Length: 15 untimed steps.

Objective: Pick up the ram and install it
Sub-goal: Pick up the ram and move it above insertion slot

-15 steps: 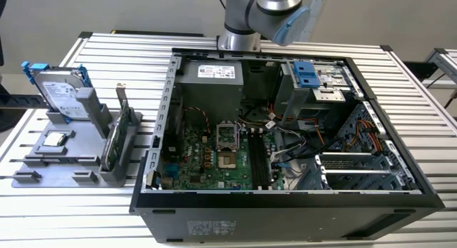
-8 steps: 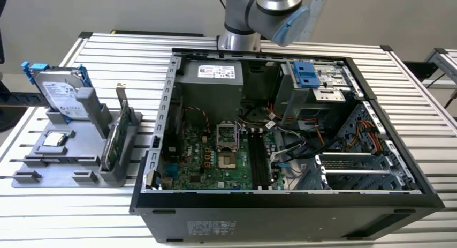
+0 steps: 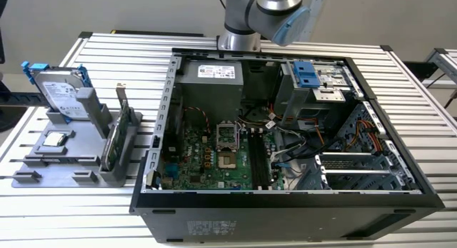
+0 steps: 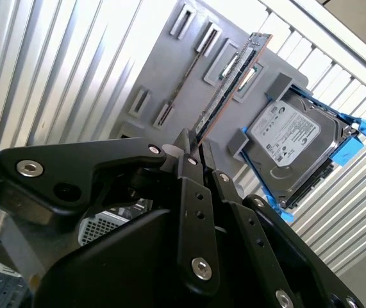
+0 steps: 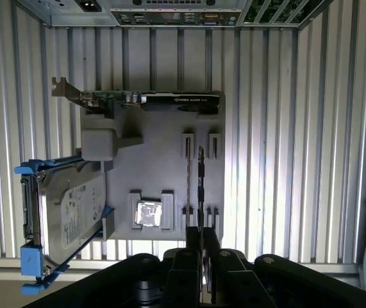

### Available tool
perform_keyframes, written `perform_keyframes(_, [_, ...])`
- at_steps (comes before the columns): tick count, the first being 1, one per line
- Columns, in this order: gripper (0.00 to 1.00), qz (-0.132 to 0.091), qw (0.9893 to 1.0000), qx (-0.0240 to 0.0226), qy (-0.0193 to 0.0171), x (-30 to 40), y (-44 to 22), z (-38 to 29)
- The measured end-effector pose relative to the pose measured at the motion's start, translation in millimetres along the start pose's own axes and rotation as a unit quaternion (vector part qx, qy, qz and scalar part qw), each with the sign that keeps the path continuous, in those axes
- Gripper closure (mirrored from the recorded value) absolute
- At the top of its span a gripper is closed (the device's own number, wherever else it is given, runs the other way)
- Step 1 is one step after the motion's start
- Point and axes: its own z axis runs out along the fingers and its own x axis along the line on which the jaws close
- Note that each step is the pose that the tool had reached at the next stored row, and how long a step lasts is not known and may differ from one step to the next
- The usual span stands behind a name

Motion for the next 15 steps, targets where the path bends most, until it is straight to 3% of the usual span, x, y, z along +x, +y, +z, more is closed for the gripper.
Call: perform_keyframes(15, [1.0, 0.0, 1.0, -0.0001, 0.0, 0.2, 17.8, -0.4])
